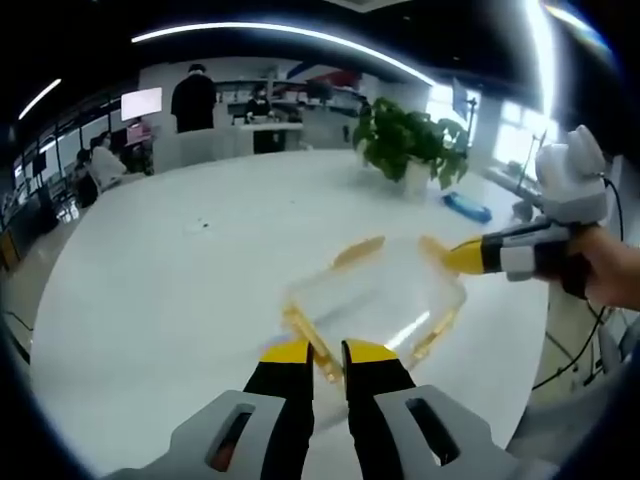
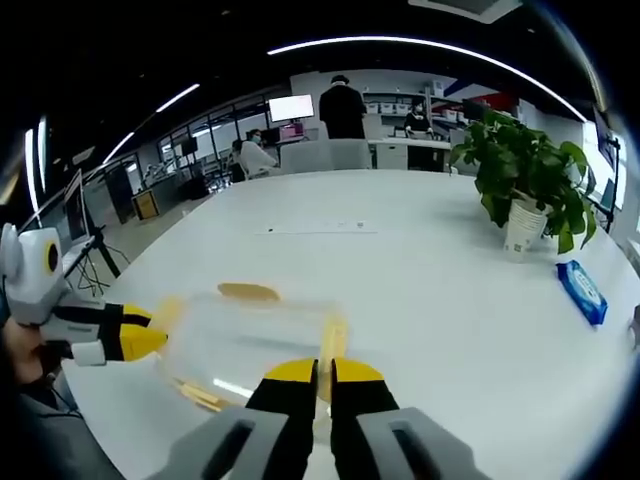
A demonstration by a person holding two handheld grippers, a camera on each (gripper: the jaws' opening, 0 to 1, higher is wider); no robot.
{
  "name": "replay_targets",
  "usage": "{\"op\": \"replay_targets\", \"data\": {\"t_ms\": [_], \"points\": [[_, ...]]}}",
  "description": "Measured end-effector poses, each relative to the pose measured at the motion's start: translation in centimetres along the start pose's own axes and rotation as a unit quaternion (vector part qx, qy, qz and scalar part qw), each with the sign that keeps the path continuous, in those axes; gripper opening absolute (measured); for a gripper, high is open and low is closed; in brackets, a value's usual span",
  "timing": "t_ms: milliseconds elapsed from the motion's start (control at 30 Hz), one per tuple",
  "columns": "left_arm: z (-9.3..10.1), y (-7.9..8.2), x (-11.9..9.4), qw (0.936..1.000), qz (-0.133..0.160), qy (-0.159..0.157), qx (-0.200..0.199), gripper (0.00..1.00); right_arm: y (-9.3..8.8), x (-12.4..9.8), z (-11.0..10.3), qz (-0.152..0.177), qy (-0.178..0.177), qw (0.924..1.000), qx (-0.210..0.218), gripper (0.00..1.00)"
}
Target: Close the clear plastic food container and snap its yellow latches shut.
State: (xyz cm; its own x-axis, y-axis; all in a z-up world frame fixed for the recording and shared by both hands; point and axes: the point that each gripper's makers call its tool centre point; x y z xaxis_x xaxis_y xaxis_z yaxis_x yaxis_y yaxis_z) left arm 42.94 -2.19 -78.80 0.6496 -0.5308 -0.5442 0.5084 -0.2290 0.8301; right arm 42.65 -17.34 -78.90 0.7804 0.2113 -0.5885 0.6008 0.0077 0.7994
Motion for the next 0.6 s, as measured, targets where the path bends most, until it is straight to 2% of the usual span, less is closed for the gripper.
{"op": "replay_targets", "data": {"t_ms": [600], "points": [[-0.03, -0.26, 0.41, 0.9999, -0.004, 0.004, -0.009, 0.08, -0.52, 0.55, 0.27, -0.011, 0.005, 0.9999, -0.004, 0.00]]}}
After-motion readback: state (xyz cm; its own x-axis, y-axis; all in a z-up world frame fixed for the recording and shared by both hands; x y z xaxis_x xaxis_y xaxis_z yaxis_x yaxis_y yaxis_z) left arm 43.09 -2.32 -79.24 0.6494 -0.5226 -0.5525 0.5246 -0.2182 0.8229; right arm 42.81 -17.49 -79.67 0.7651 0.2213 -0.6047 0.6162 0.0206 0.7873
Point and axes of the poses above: the point that each gripper's makers call its tool centre point, and the gripper's own axes: x roughly forward along the fingers, z roughly to its right, y roughly out of its top
